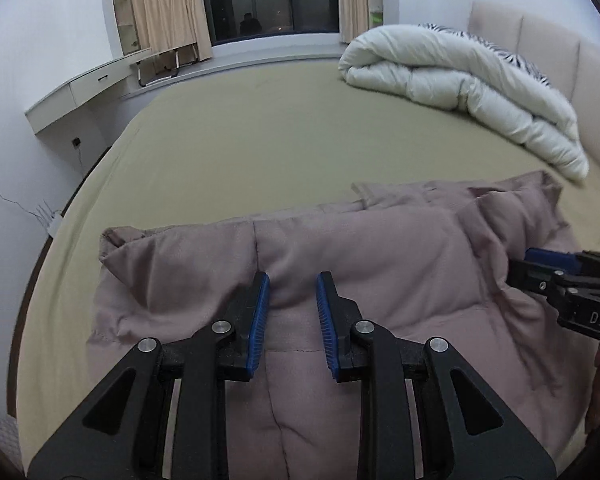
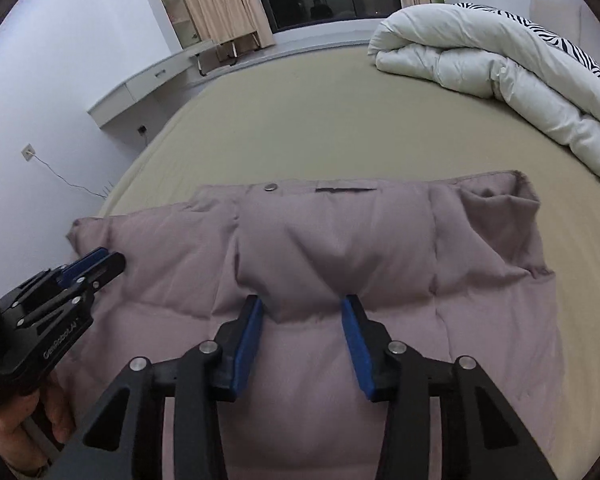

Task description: Fold large clothes

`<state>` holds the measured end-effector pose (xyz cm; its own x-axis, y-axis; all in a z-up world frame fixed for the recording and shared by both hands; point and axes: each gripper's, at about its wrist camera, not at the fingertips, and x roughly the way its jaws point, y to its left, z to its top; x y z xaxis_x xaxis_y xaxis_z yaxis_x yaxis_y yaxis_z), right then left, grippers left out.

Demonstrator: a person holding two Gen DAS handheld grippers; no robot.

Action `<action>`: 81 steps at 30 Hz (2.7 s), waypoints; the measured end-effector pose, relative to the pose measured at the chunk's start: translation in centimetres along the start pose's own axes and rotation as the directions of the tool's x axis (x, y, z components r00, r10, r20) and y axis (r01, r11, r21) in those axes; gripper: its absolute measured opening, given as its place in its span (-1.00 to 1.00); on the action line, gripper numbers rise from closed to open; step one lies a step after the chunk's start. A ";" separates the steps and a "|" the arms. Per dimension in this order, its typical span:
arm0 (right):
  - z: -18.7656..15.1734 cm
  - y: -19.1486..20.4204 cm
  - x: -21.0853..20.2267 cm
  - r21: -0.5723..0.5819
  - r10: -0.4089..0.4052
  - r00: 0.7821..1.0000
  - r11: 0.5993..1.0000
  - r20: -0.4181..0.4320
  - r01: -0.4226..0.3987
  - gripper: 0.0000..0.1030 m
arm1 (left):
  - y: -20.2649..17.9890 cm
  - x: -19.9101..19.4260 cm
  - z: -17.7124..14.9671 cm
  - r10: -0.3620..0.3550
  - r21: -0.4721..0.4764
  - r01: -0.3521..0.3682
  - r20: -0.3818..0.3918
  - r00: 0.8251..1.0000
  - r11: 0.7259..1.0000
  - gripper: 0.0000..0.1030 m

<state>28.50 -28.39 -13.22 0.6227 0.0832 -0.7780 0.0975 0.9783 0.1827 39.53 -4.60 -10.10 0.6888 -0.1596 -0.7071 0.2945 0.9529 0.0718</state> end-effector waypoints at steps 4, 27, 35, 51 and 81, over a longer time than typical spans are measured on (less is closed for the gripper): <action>1.6 -1.8 5.1 -0.002 -0.042 0.999 0.999 -0.031 0.042 0.01 | 1.0 6.1 0.1 0.051 -0.050 -0.055 -0.085 0.995 0.997 -0.55; 3.4 -2.9 12.3 -0.011 -0.098 0.995 0.995 0.015 0.098 0.01 | 4.8 17.1 -2.4 0.029 -0.134 -0.046 -0.128 0.991 0.990 -0.55; 3.5 -3.0 8.1 0.016 -0.022 0.999 1.000 0.031 0.021 0.15 | 4.8 11.4 -2.7 0.074 -0.079 -0.087 -0.148 0.986 0.993 -0.54; -0.5 -12.6 6.2 0.181 -0.132 0.987 0.977 0.089 0.114 0.39 | 7.8 8.8 -6.5 0.097 -0.211 -0.115 -0.092 0.991 0.971 -0.52; 5.6 -2.4 12.0 0.033 -0.009 1.000 0.999 0.008 0.009 0.66 | 12.2 7.9 -7.7 -0.046 -0.319 0.017 -0.084 0.995 0.948 -0.51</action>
<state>40.14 -30.77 -19.62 0.6279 0.0725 -0.7749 0.1290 0.9722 0.1955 43.49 7.75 -20.27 0.6167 -0.1816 -0.7660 0.0800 0.9824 -0.1685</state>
